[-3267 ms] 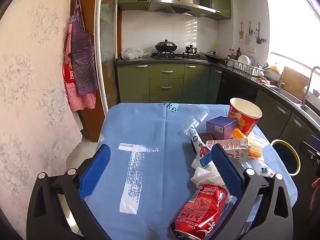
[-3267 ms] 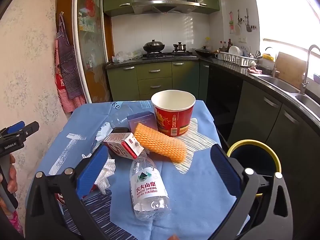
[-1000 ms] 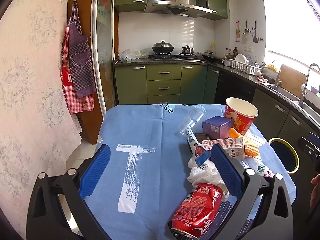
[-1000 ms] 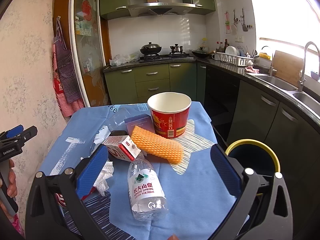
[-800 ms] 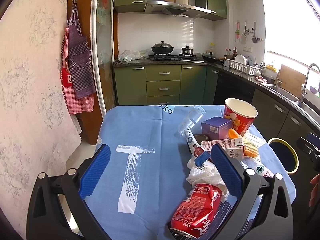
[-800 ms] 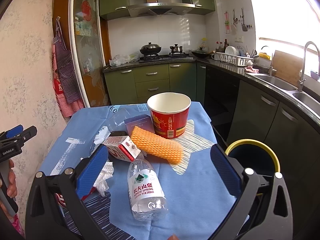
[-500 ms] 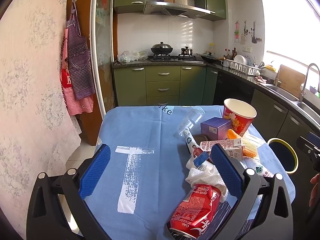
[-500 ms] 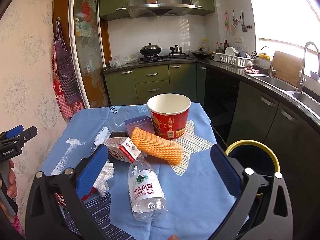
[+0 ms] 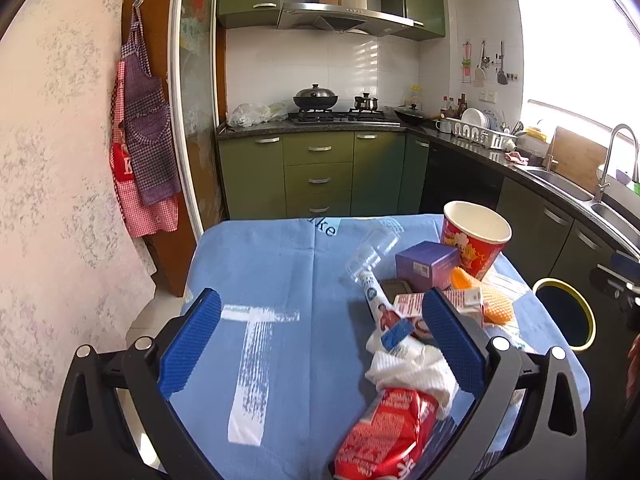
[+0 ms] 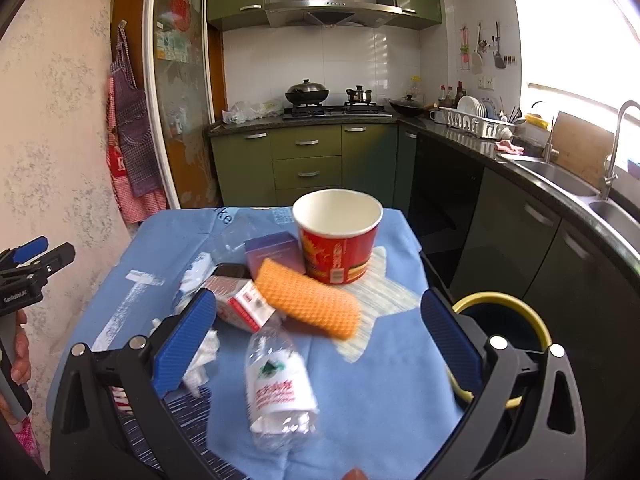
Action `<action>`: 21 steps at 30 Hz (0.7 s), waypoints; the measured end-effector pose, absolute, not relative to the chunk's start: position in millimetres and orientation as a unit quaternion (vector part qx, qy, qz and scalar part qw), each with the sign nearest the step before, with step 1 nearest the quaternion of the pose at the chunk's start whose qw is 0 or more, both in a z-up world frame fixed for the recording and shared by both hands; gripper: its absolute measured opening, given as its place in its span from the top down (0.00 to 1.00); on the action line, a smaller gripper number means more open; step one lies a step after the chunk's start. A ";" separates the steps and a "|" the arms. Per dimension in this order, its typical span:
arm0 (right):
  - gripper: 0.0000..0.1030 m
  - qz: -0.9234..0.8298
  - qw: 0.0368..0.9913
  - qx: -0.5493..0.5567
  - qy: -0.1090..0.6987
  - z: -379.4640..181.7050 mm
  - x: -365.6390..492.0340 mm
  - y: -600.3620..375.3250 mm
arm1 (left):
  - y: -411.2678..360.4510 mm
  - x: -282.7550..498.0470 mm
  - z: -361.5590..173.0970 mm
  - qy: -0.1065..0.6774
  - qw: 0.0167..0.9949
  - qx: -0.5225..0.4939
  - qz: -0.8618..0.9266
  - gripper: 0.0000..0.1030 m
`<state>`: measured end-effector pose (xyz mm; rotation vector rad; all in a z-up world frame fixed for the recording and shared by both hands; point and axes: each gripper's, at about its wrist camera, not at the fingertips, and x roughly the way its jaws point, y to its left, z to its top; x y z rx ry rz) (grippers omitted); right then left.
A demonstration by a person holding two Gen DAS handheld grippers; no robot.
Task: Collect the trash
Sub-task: 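Grasp the red-and-white paper cup by its rim with the right tool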
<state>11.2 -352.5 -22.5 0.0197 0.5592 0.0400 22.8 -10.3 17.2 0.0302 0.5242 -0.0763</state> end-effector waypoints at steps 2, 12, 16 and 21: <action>0.05 0.033 0.957 0.012 0.287 -12.0 37.4 -361.2 | -12.9 38.0 19.9 0.255 0.966 0.016 -0.039 0.04; 0.28 -0.001 0.878 0.044 0.477 -42.5 244.7 -413.2 | -27.7 123.1 7.6 0.266 0.963 0.027 -0.047 0.04; 0.38 -0.023 0.835 0.070 0.545 -86.0 300.8 -427.5 | -24.1 136.7 -1.7 0.271 0.961 0.023 -0.047 0.03; 0.54 -0.034 0.797 0.074 0.598 -124.7 326.1 -429.7 | -18.5 145.7 -12.3 0.279 0.959 0.019 -0.047 0.03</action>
